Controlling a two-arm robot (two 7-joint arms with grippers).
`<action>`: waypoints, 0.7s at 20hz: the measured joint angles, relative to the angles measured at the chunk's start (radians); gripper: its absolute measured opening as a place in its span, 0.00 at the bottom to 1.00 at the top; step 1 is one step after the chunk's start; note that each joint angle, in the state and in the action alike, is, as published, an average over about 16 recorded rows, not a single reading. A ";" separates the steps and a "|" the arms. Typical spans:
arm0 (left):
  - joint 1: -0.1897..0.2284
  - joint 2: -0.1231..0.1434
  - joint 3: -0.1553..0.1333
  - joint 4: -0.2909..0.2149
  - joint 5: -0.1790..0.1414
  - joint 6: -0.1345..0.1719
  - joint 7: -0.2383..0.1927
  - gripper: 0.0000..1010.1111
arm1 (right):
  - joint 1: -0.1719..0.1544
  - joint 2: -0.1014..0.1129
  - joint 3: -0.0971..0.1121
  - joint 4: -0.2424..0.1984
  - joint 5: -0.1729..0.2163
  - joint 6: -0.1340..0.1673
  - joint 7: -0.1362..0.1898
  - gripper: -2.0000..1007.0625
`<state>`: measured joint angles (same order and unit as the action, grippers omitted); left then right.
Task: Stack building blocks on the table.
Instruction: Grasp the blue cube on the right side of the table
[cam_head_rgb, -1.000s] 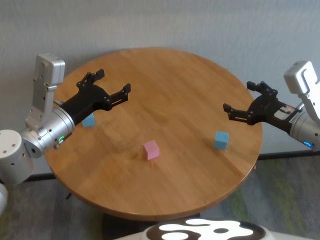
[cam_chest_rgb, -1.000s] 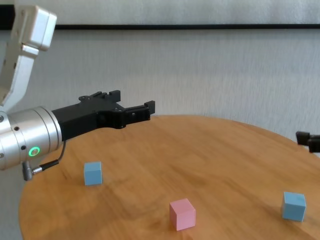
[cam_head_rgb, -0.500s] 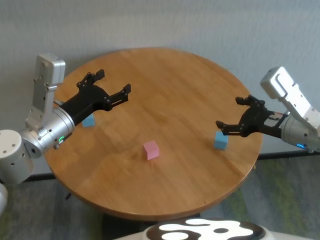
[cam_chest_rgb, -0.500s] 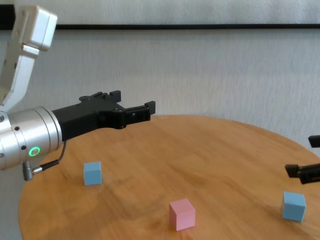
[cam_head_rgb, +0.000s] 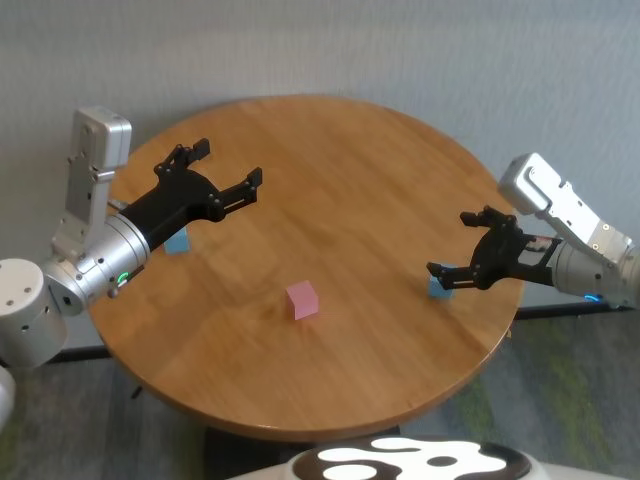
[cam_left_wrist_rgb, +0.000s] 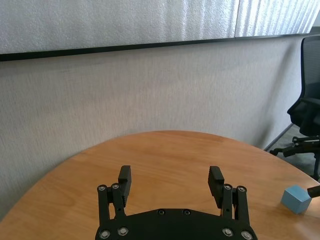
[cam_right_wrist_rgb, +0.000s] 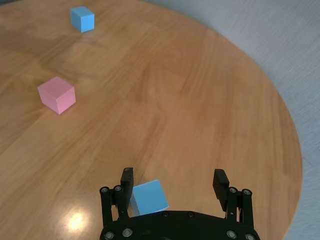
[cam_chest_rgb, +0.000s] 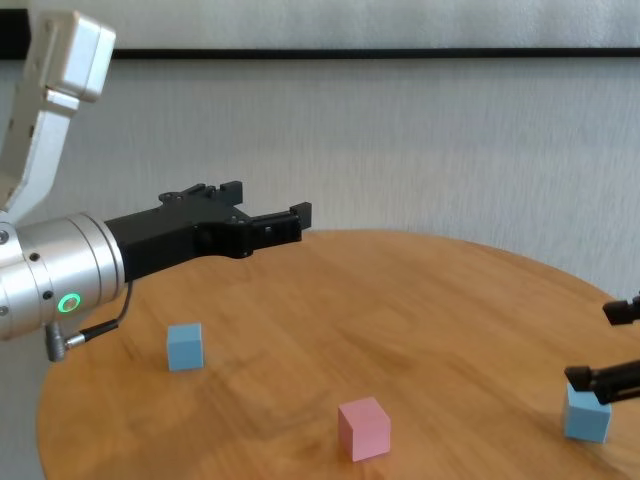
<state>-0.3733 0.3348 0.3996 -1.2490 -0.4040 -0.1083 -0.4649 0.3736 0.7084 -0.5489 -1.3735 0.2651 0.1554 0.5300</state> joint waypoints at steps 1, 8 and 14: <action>0.000 0.000 0.000 0.000 0.000 0.000 0.000 0.99 | 0.003 -0.002 -0.003 0.006 -0.005 0.000 0.007 1.00; 0.000 0.000 0.000 0.000 0.000 0.001 0.000 0.99 | 0.014 -0.019 -0.010 0.037 -0.020 0.008 0.045 1.00; -0.001 0.000 0.001 0.000 0.000 0.001 0.000 0.99 | 0.015 -0.033 -0.008 0.052 -0.022 0.025 0.069 1.00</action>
<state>-0.3738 0.3349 0.4002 -1.2490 -0.4040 -0.1073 -0.4649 0.3885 0.6759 -0.5564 -1.3219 0.2434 0.1807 0.5986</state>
